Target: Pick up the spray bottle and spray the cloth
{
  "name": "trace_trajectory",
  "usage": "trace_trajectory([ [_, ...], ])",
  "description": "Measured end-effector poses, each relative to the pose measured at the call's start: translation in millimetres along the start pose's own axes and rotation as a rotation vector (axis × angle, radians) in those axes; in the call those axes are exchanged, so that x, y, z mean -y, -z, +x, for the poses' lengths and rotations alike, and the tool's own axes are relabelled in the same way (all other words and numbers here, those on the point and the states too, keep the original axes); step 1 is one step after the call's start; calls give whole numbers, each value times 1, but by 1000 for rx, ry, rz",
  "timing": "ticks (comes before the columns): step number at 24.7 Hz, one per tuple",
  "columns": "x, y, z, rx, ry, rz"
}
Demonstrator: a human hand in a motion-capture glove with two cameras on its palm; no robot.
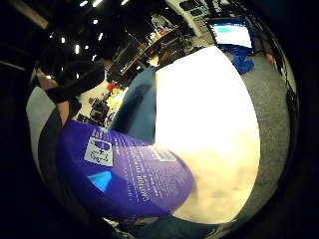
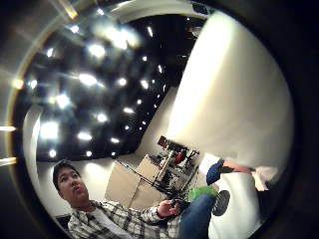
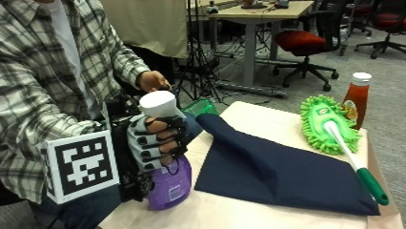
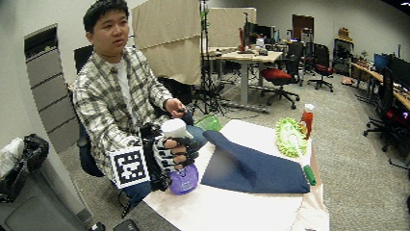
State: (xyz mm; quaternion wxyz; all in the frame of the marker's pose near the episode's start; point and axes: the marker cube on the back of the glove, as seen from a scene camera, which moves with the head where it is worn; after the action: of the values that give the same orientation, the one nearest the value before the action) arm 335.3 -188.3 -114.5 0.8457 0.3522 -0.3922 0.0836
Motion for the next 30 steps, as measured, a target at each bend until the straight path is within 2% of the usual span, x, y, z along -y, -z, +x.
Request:
trace_trajectory([
  [9, 3, 0, 0, -1, -4, 74],
  [23, 14, 1, -3, 5, -36, 54],
  [30, 31, 9, -42, -55, 50, 23],
])
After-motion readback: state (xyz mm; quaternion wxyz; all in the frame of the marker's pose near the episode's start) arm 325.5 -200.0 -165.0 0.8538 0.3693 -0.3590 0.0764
